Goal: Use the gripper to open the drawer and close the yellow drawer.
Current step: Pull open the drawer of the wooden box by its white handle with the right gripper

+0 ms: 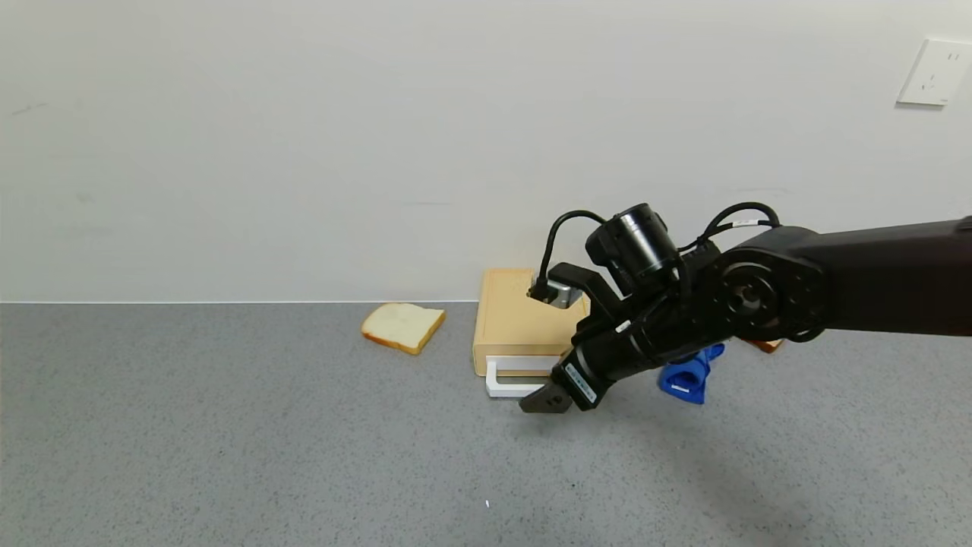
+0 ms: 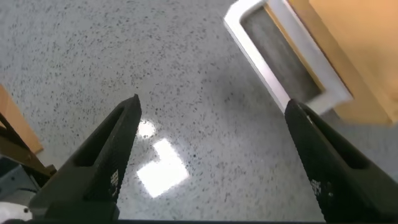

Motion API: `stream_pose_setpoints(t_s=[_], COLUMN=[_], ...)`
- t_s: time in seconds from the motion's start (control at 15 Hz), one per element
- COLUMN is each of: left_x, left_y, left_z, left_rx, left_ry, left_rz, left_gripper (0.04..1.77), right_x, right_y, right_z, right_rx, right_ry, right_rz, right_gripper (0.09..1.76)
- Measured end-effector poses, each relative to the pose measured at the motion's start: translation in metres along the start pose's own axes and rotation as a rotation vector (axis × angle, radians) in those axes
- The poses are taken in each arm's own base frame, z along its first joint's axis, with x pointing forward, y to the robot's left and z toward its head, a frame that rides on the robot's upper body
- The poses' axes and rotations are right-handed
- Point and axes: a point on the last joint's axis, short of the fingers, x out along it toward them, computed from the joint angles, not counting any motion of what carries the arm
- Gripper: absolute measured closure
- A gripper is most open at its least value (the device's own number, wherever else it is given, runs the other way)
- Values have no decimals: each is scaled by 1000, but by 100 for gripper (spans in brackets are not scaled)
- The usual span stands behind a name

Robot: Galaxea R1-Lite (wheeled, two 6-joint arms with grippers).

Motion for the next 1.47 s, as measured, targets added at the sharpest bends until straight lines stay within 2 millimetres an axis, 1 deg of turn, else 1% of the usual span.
stream_pose_setpoints(t_s=[0.2, 0.47, 0.8, 1.13, 1.47], left_x=[0, 0, 0, 0, 0], left_y=[0, 0, 0, 0, 0], left_z=[0, 0, 0, 0, 0], left_rx=[0, 0, 0, 0, 0], left_ry=[0, 0, 0, 0, 0], left_rz=[0, 0, 0, 0, 0], left_gripper=[9, 9, 9, 9, 9], right_x=[18, 41, 74, 97, 112], right_y=[-9, -19, -28, -34, -40], right_z=[2, 10, 10, 8, 1], right_rx=[-52, -89, -98, -103, -100], right_ry=[-20, -50, -64, -78, -86], right_rz=[85, 123, 177, 180, 172], right_gripper=[15, 15, 15, 15, 15])
